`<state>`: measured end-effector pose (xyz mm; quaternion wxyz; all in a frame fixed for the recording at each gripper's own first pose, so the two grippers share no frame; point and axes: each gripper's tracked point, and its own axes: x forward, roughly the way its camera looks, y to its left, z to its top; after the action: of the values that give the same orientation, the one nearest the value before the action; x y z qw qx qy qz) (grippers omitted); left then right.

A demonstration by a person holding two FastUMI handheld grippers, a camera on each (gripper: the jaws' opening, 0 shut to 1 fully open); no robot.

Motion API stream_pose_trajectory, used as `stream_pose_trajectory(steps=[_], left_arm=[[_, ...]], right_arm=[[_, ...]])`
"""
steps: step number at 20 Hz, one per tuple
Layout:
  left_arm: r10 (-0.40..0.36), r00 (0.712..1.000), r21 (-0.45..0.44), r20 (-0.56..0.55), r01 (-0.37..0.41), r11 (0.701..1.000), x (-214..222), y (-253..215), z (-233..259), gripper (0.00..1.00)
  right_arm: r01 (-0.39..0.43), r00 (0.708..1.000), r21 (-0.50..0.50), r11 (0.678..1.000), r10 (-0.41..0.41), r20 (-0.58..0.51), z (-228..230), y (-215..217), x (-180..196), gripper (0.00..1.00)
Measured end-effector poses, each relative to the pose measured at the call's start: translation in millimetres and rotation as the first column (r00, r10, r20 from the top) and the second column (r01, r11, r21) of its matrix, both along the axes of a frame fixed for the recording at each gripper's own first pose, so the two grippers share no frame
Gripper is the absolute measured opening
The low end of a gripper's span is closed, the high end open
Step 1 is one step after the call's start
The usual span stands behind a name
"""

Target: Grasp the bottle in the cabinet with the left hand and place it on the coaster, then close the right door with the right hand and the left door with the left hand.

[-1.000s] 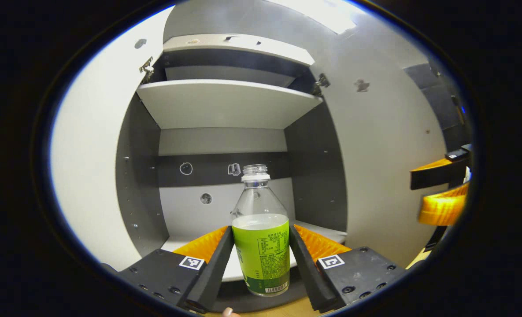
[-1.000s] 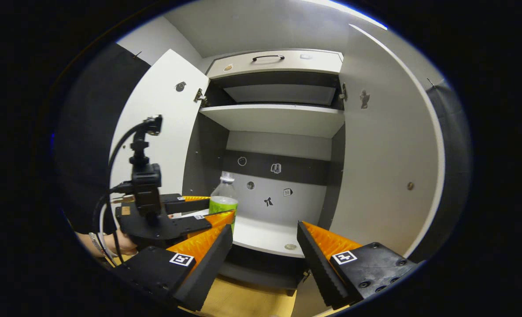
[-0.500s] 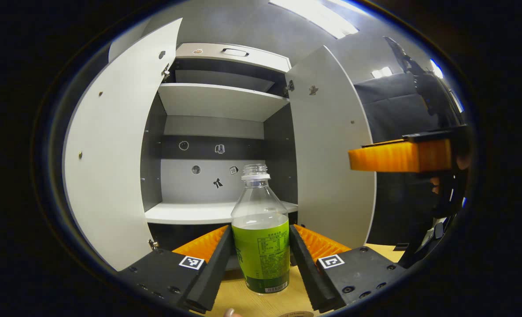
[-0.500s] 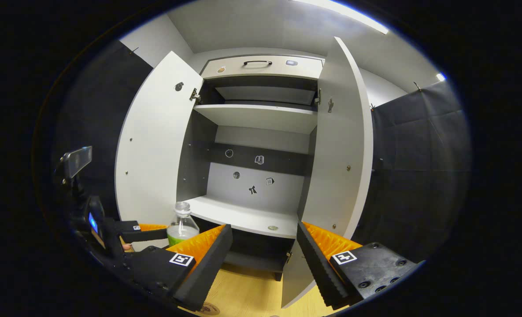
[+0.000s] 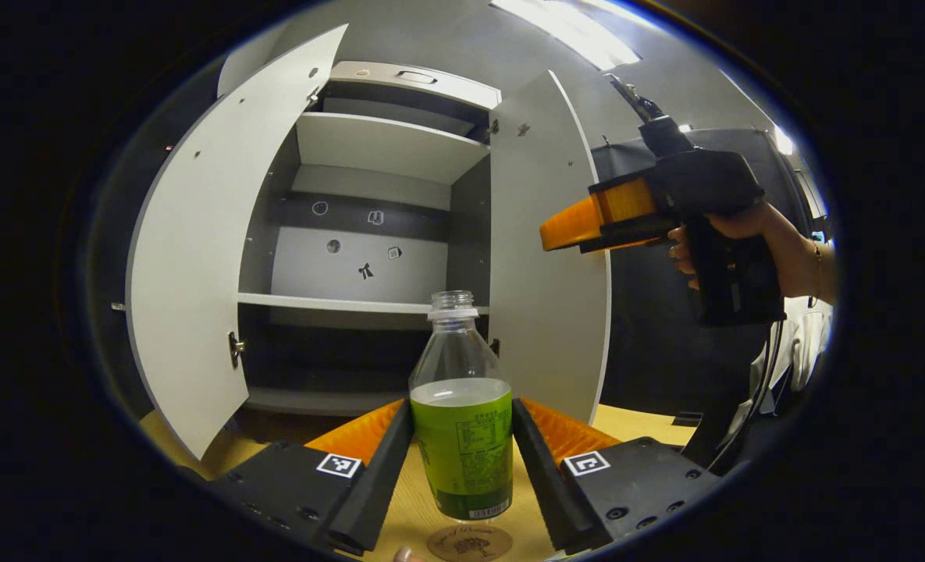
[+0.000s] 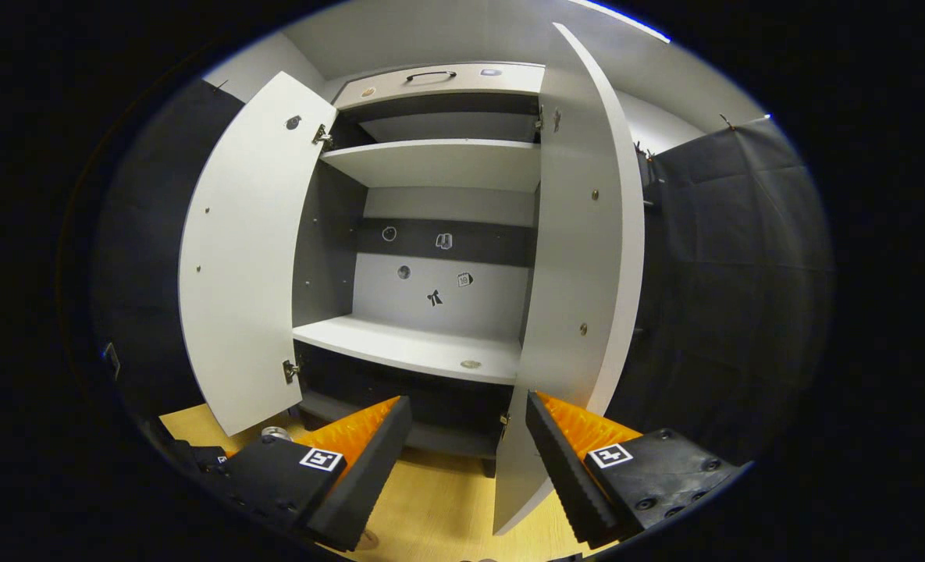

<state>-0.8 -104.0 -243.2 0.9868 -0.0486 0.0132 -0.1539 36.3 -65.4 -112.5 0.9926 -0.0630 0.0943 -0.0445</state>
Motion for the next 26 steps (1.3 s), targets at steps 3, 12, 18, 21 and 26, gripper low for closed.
stream_pose_trajectory(steps=[3,12,18,21,26], left_arm=[[0.041,0.999,0.005,-0.028,-0.041,0.999,-6,1,-39,0.79],[0.046,0.999,0.037,0.016,-0.047,0.998,-13,-12,-90,0.8],[0.062,0.998,0.06,0.01,-0.062,0.996,-19,-18,-103,0.8],[0.072,0.997,0.059,-0.004,-0.072,0.996,-21,-18,-104,0.81],[0.088,0.996,0.073,-0.017,-0.087,0.994,-17,-15,-101,0.94]], right_arm=[[-0.022,0.998,0.016,1.0,0.023,-0.059,-30,1,-7,0.98],[-0.182,0.971,0.057,0.982,0.189,-0.147,-90,43,-23,0.98],[-0.206,0.964,0.099,0.974,0.219,-0.151,-98,45,-22,0.98],[-0.195,0.967,0.111,0.975,0.21,-0.145,-94,38,-22,0.98],[-0.2,0.966,0.118,0.973,0.216,-0.141,-88,37,-24,0.98]])
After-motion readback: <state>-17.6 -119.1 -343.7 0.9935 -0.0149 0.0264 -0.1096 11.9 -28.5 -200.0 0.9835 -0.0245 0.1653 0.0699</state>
